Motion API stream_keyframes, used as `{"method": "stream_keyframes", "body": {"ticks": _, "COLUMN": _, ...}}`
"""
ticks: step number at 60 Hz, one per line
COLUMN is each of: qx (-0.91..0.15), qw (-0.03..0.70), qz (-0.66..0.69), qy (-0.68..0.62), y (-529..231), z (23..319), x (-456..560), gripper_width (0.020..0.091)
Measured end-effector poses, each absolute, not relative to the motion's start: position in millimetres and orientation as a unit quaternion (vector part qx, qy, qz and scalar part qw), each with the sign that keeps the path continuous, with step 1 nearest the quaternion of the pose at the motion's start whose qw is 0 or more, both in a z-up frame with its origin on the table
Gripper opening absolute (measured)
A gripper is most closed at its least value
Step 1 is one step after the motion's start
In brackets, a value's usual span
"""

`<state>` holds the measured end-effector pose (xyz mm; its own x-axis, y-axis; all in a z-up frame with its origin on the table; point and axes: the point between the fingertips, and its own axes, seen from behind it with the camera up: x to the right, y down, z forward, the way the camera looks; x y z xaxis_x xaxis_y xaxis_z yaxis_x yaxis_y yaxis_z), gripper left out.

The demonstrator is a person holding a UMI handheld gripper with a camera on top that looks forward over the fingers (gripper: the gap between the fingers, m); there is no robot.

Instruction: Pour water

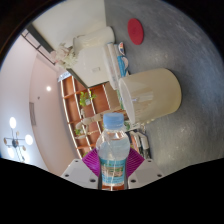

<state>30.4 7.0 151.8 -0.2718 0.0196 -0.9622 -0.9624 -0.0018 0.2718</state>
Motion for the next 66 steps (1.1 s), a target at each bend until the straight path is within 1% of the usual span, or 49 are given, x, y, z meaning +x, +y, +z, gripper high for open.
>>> {"method": "stream_keyframes", "body": {"ticks": 4, "qx": -0.451, "qw": 0.462, "qz": 0.548, "qy": 0.532, "y": 1.3, "z": 156.9, "x": 28.3, "gripper_width": 0.0291}}
{"method": "stream_keyframes", "body": {"ticks": 8, "qx": -0.507, "qw": 0.504, "qz": 0.494, "qy": 0.495, "y": -2.2, "z": 161.8, "x": 36.6, "gripper_width": 0.0291}}
{"method": "stream_keyframes", "body": {"ticks": 10, "qx": -0.541, "qw": 0.527, "qz": 0.459, "qy": 0.469, "y": -2.7, "z": 163.8, "x": 43.4, "gripper_width": 0.0292}}
{"method": "stream_keyframes", "body": {"ticks": 11, "qx": -0.557, "qw": 0.540, "qz": 0.439, "qy": 0.454, "y": -3.1, "z": 166.6, "x": 47.3, "gripper_width": 0.0320}}
{"method": "stream_keyframes", "body": {"ticks": 14, "qx": -0.602, "qw": 0.575, "qz": 0.371, "qy": 0.411, "y": -7.7, "z": 170.7, "x": 58.1, "gripper_width": 0.0321}}
{"method": "stream_keyframes", "body": {"ticks": 18, "qx": -0.652, "qw": 0.613, "qz": 0.274, "qy": 0.352, "y": -7.9, "z": 185.0, "x": 78.3, "gripper_width": 0.0321}}
{"method": "stream_keyframes", "body": {"ticks": 22, "qx": -0.664, "qw": 0.651, "qz": 0.203, "qy": 0.306, "y": -11.2, "z": 204.4, "x": 100.9, "gripper_width": 0.0319}}
{"method": "stream_keyframes", "body": {"ticks": 26, "qx": -0.663, "qw": 0.683, "qz": 0.136, "qy": 0.273, "y": -16.6, "z": 233.1, "x": 122.7, "gripper_width": 0.0319}}
{"method": "stream_keyframes", "body": {"ticks": 28, "qx": -0.665, "qw": 0.694, "qz": 0.097, "qy": 0.258, "y": -18.3, "z": 241.1, "x": 136.5, "gripper_width": 0.0320}}
{"method": "stream_keyframes", "body": {"ticks": 30, "qx": -0.665, "qw": 0.704, "qz": 0.054, "qy": 0.244, "y": -17.1, "z": 242.1, "x": 158.6, "gripper_width": 0.0321}}
{"method": "stream_keyframes", "body": {"ticks": 33, "qx": -0.672, "qw": 0.703, "qz": -0.017, "qy": 0.234, "y": -26.4, "z": 251.7, "x": 182.9, "gripper_width": 0.0322}}
{"method": "stream_keyframes", "body": {"ticks": 34, "qx": -0.673, "qw": 0.702, "qz": -0.041, "qy": 0.230, "y": -29.4, "z": 253.4, "x": 191.9, "gripper_width": 0.0347}}
{"method": "stream_keyframes", "body": {"ticks": 36, "qx": -0.675, "qw": 0.697, "qz": -0.084, "qy": 0.227, "y": -35.5, "z": 255.4, "x": 209.9, "gripper_width": 0.0347}}
{"method": "stream_keyframes", "body": {"ticks": 37, "qx": -0.673, "qw": 0.697, "qz": -0.102, "qy": 0.224, "y": -30.3, "z": 244.2, "x": 227.6, "gripper_width": 0.0347}}
{"method": "stream_keyframes", "body": {"ticks": 38, "qx": -0.677, "qw": 0.691, "qz": -0.119, "qy": 0.223, "y": -35.6, "z": 250.5, "x": 230.3, "gripper_width": 0.0348}}
{"method": "stream_keyframes", "body": {"ticks": 40, "qx": -0.684, "qw": 0.681, "qz": -0.150, "qy": 0.215, "y": -37.1, "z": 248.2, "x": 241.3, "gripper_width": 0.0349}}
{"method": "stream_keyframes", "body": {"ticks": 43, "qx": -0.697, "qw": 0.660, "qz": -0.187, "qy": 0.208, "y": -39.9, "z": 239.9, "x": 259.1, "gripper_width": 0.0349}}
{"method": "stream_keyframes", "body": {"ticks": 44, "qx": -0.698, "qw": 0.657, "qz": -0.198, "qy": 0.203, "y": -35.2, "z": 226.4, "x": 273.5, "gripper_width": 0.0349}}
{"method": "stream_keyframes", "body": {"ticks": 47, "qx": -0.711, "qw": 0.638, "qz": -0.222, "qy": 0.196, "y": -37.4, "z": 221.1, "x": 282.2, "gripper_width": 0.0348}}
{"method": "stream_keyframes", "body": {"ticks": 53, "qx": -0.731, "qw": 0.612, "qz": -0.232, "qy": 0.193, "y": -30.6, "z": 187.4, "x": 301.7, "gripper_width": 0.0348}}
{"method": "stream_keyframes", "body": {"ticks": 54, "qx": -0.732, "qw": 0.612, "qz": -0.232, "qy": 0.193, "y": -25.5, "z": 171.4, "x": 308.4, "gripper_width": 0.0347}}
{"method": "stream_keyframes", "body": {"ticks": 63, "qx": -0.755, "qw": 0.587, "qz": -0.222, "qy": 0.192, "y": -14.0, "z": 123.0, "x": 322.2, "gripper_width": 0.0350}}
{"method": "stream_keyframes", "body": {"ticks": 66, "qx": -0.758, "qw": 0.585, "qz": -0.221, "qy": 0.188, "y": -11.4, "z": 112.5, "x": 324.6, "gripper_width": 0.0349}}
